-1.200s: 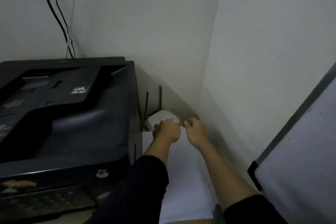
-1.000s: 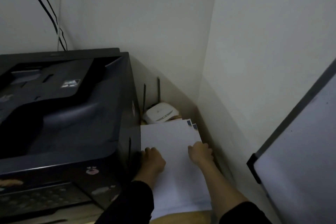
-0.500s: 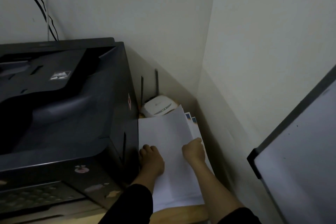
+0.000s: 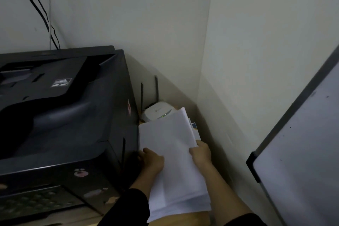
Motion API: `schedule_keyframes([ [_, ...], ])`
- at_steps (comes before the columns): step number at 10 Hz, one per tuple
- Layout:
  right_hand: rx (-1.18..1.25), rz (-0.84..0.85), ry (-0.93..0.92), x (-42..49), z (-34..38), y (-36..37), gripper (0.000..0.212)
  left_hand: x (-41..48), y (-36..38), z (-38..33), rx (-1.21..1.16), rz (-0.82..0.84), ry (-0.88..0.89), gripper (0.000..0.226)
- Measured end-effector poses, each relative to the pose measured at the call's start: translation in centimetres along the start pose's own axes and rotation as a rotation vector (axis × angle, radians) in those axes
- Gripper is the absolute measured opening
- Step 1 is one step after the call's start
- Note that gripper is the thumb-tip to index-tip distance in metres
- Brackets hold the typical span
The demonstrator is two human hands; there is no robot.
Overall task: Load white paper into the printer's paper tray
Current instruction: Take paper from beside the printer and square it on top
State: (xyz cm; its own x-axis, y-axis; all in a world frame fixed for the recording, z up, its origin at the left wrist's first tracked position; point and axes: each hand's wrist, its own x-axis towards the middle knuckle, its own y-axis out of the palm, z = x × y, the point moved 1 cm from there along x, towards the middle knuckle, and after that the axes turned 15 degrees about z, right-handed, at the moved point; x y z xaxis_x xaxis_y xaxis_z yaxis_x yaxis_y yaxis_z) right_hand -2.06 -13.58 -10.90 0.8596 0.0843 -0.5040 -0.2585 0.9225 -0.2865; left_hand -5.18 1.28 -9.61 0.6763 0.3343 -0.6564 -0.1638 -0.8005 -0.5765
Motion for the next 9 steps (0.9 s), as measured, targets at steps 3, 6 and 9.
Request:
schedule_keyframes([
  [3, 0.129, -0.055, 0.038, 0.1, 1.1, -3.3, 0.027, -1.3, -3.1, -2.9, -0.287, -0.001, 0.013, 0.052],
  [6, -0.154, -0.145, -0.034, -2.6, 7.7, -1.3, 0.012, -5.9, -4.9, -6.3, -0.003, -0.159, 0.204, 0.033],
  [9, -0.443, -0.293, -0.183, -10.3, 24.8, -4.2, 0.035, -14.3, -16.6, -15.0, 0.216, -0.359, 0.497, 0.029],
])
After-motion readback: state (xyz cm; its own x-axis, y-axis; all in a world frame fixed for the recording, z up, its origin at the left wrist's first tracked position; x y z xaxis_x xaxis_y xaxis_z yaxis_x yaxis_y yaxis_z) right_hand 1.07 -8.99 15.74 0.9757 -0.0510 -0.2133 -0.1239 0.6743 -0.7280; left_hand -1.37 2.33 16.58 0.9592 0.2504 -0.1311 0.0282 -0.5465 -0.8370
